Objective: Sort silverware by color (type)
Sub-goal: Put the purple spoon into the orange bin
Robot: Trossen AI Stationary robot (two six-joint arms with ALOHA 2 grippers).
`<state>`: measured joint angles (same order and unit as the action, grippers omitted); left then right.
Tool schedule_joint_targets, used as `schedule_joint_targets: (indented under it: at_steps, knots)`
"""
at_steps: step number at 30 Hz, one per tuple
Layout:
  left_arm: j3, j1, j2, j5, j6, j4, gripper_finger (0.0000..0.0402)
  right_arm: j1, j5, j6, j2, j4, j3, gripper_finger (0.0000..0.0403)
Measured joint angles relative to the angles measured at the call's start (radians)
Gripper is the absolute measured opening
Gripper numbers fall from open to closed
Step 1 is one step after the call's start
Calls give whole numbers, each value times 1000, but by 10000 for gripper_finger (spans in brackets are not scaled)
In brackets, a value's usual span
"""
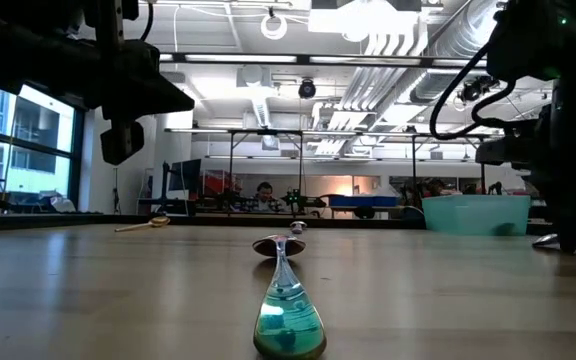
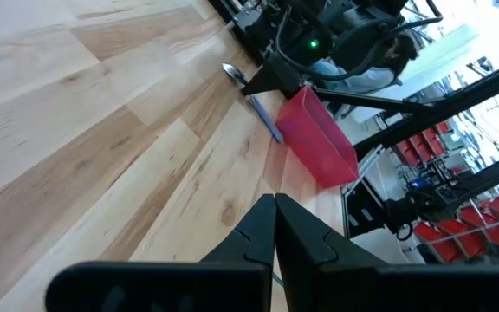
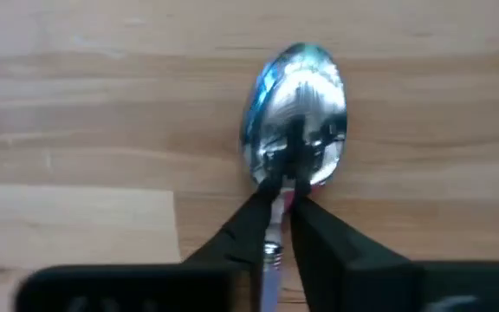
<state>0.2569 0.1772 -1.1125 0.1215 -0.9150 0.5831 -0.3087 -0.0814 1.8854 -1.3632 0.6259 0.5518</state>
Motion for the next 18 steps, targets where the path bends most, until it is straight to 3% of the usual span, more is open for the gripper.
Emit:
schedule_joint_targets:
  at_steps: [3, 9, 18]
  knots:
    - [0, -8, -11, 0, -13, 0, 1, 0, -10, -57, -1, -21, 0, 9]
    - [0, -13, -46, -10, 7, 51, 27, 1, -67, -209, -6, -181, -6, 4]
    - [18, -3, -122, -73, -89, 153, 70, 4, -374, -426, -7, -730, -7, 0]
